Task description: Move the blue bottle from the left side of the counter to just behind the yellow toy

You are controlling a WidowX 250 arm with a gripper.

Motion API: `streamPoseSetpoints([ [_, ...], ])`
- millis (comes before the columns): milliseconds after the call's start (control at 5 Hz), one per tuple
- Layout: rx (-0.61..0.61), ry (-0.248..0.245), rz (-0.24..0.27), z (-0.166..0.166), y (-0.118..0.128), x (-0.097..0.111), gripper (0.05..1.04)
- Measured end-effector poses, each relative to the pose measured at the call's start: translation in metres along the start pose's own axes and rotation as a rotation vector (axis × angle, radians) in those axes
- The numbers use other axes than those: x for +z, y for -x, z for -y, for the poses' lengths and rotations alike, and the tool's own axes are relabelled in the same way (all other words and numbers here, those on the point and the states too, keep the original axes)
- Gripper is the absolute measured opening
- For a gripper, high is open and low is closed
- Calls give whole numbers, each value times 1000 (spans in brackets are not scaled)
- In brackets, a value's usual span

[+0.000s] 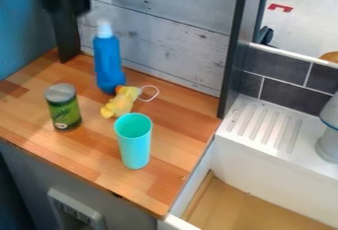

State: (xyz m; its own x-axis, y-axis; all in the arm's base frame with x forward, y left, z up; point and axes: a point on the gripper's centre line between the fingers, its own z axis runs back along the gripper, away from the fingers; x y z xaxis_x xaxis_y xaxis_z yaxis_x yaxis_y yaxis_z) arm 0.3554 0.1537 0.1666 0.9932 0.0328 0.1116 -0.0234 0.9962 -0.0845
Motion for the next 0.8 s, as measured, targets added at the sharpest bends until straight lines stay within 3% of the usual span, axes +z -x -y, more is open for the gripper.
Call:
streamPoseSetpoints([
  [200, -43, -44, 8, 2, 32, 23, 1009],
  [400, -81, -117, -55, 10, 73, 28, 1009],
  [600, -156, -127, -127, 37, 100, 12, 1009],
  [800, -176, -118, -148, 48, 106, -6, 1009],
])
